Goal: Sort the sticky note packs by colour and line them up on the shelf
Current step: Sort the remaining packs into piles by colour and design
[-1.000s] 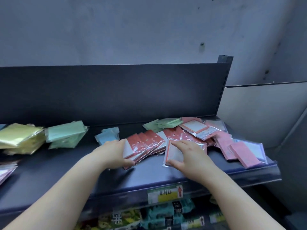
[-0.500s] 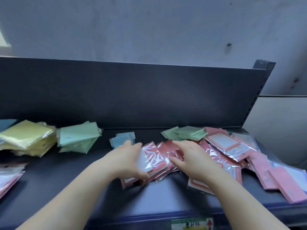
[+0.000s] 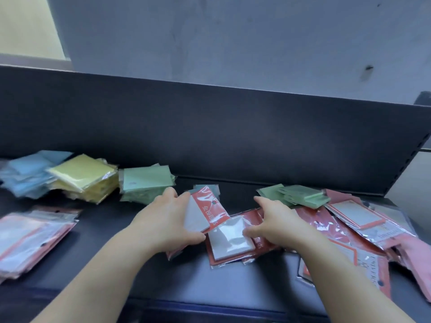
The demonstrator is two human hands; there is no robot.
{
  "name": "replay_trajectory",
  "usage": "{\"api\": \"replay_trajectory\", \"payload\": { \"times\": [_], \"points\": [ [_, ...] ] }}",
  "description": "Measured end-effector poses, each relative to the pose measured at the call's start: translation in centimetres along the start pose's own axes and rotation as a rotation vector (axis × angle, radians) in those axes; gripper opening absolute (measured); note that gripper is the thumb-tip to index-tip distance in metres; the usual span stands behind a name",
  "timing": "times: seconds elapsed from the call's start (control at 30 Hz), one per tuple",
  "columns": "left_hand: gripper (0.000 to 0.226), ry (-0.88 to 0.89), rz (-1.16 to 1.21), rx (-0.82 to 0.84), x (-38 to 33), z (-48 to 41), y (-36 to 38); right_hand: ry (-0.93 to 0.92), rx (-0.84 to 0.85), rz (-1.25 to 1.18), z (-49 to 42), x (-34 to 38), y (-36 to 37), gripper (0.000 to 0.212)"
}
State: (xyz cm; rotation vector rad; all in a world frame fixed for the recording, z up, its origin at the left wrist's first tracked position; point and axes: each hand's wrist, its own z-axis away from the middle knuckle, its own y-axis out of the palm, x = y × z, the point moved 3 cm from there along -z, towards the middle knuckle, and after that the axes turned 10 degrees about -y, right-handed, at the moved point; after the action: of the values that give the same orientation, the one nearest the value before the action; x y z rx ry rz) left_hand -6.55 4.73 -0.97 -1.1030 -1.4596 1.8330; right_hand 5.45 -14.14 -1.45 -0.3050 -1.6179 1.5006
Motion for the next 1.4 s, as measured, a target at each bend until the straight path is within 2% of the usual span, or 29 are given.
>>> {"api": "replay_trajectory", "payload": {
  "times": [0.2, 0.3, 0.47, 0.57, 0.77, 0.97, 1.23, 1.4],
  "points": [
    [0.053, -0.163, 0.045, -0.041, 2.0, 3.4, -0.1, -0.041, -0.016, -0.075, -0.2, 0.4, 0.1, 0.094],
    [0.055, -0.235, 0.060, -0.080, 2.8, 5.7, -0.4, -0.077, -0.168, -0.185, -0.4, 0.6, 0.0, 0.075],
    [0.057, -0.343, 0.086, -0.160, 3.9, 10.0, -0.7, -0.177, -0.341, -0.591, -0.1, 2.0, 0.5, 0.035],
    [0.066, -0.383, 0.074, -0.215, 4.8, 12.1, -1.3, -0.260, -0.378, -0.731, 0.7, 3.7, 1.1, 0.028],
    [0.086, -0.476, 0.076, -0.256, 7.2, 15.3, -2.5, -0.288, -0.327, -0.909, 1.9, 7.4, 3.2, 0.025],
    [0.095, -0.537, 0.085, -0.257, 10.9, 16.8, -3.1, -0.307, -0.260, -0.937, 1.3, 11.8, 4.6, 0.022],
    [0.095, -0.516, 0.136, -0.269, 18.0, 15.5, -5.3, -0.277, -0.230, -0.892, -2.0, 17.9, 6.9, 0.021],
    [0.097, -0.453, 0.169, -0.262, 22.2, 13.5, -6.7, -0.216, -0.210, -0.669, -4.9, 20.8, 7.7, 0.016]
  ]
}}
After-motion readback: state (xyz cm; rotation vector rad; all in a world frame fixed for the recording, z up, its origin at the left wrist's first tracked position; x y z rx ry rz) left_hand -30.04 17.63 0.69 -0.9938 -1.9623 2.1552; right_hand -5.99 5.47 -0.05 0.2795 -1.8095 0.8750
